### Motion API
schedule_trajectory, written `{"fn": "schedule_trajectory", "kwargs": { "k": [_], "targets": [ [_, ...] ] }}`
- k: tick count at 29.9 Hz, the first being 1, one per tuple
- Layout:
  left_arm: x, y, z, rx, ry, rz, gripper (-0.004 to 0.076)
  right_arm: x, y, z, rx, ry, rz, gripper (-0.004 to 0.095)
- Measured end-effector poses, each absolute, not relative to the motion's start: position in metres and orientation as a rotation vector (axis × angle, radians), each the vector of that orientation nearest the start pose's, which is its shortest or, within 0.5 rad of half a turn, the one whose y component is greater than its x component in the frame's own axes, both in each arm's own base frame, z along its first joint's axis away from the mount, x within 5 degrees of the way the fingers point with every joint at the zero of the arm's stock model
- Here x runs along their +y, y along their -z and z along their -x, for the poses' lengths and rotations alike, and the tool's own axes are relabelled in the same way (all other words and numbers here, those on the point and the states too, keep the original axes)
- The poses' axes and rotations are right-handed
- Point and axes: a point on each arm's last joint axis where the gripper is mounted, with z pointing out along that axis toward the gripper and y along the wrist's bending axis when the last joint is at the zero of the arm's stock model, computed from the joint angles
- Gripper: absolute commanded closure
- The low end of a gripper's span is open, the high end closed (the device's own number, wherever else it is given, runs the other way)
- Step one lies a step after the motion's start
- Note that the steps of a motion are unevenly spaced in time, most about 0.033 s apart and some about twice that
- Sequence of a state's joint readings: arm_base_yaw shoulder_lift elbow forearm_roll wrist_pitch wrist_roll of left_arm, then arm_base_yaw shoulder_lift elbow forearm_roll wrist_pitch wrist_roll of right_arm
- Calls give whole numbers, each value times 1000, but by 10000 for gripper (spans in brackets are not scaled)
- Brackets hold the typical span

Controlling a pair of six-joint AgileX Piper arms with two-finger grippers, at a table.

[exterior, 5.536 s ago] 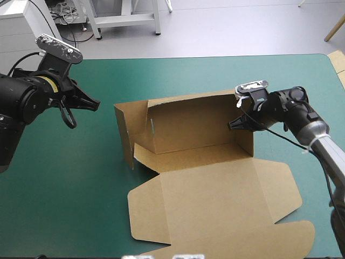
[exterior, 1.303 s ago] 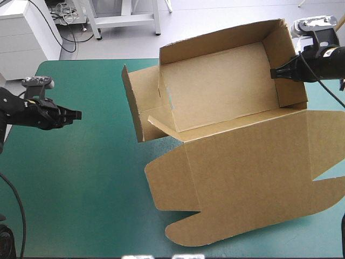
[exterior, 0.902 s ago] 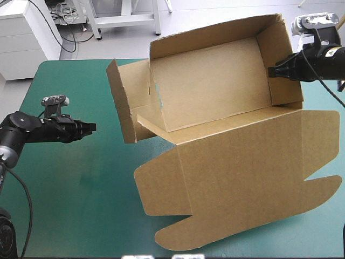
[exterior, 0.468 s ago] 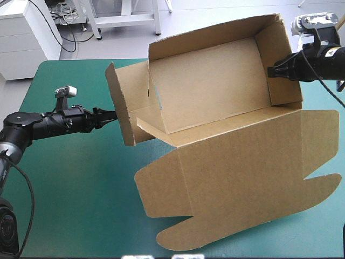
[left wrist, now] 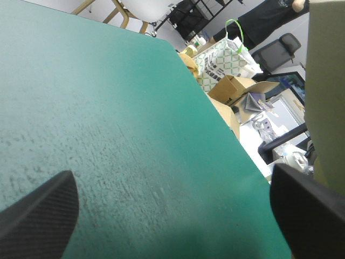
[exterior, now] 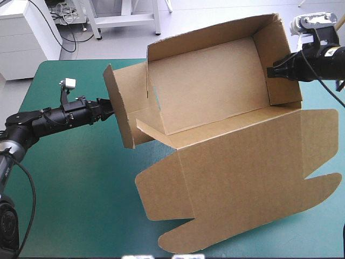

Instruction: Fold the box

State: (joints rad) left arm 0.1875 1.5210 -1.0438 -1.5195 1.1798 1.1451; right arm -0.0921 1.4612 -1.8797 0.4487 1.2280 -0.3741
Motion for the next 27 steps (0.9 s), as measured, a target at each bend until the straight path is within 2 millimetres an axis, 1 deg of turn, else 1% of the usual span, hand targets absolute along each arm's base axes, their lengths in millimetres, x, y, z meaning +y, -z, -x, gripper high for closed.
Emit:
{"fn": "schedule_trajectory", "kwargs": {
  "k": [5,9,13,16,20,23,27],
  "targets": [
    [-39,-316,-305,1919,1297,-298,41,11,-496,-283,2180,-294,355,923],
    [-41,-320,-305,1906,1298,-314,41,15,-493,-284,2201,-242,361,923],
    [-41,-326,-307,1889,1289,-325,41,30,-487,-292,2222,-177,372,923],
    [-41,-328,-308,1883,1291,-322,41,43,-484,-299,2200,-178,379,923],
    [-41,-333,-305,1876,1289,-323,41,57,-484,-307,2160,-183,374,923],
    [-42,-343,-300,1841,1284,-325,41,62,-480,-312,2166,-167,355,922],
    [-46,-361,-290,1772,1293,-340,41,66,-476,-319,2164,-141,342,922]
  ]
}}
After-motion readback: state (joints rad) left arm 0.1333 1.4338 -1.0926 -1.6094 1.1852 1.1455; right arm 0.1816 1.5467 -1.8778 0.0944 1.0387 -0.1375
